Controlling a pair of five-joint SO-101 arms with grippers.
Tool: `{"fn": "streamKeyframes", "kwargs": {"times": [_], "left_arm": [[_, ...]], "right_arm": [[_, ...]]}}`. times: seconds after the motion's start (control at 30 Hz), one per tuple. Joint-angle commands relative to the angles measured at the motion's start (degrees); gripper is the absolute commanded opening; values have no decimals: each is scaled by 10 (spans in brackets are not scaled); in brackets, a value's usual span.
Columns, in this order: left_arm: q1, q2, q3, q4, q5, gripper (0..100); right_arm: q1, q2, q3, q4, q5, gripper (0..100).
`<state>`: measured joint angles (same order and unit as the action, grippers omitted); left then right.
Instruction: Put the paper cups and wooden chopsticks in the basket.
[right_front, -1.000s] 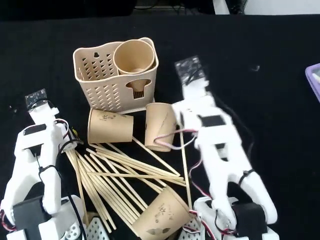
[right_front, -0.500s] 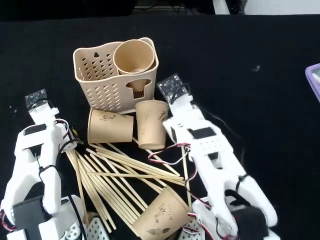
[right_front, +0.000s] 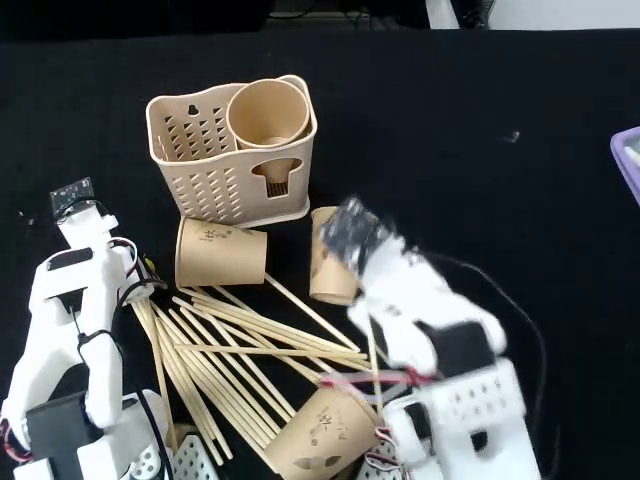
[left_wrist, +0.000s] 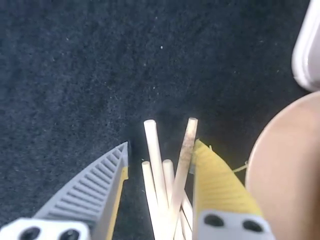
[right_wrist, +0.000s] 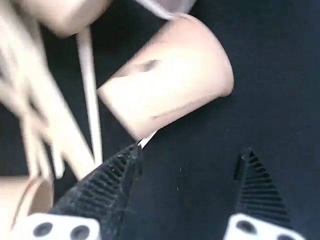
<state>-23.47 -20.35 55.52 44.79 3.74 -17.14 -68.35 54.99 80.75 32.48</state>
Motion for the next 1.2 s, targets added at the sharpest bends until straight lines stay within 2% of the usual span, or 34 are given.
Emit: {"fn": "streamKeyframes", "kwargs": {"times": [0.0,0.1,0.3,0.4,0.47,0.57,0.67,0.77,1.0,1.07,1.17], "left_arm": [[-1,-18,-7,-7,2,205],[-4,-18,-7,-7,2,205],[-5,-18,-5,-7,2,205],[-5,-18,-5,-7,2,205],[-5,-18,-5,-7,2,205],[-6,-18,-5,-7,2,205],[-6,-18,-5,-7,2,205],[-6,-18,-6,-7,2,205],[-6,-18,-6,-7,1,205],[-6,-18,-6,-5,1,205],[-6,-18,-6,-6,0,205]], "right_arm": [[-51,-5,-112,151,25,306],[-78,65,-175,205,25,306],[-51,265,-246,178,28,307],[11,324,-305,91,28,308],[53,356,-328,-4,18,307],[108,415,-329,-148,-70,307],[142,496,-330,-248,-156,307],[138,583,-341,-311,-188,307],[113,720,-442,-330,-180,307],[110,739,-460,-301,-132,309],[83,740,-472,-207,-17,310]]}}
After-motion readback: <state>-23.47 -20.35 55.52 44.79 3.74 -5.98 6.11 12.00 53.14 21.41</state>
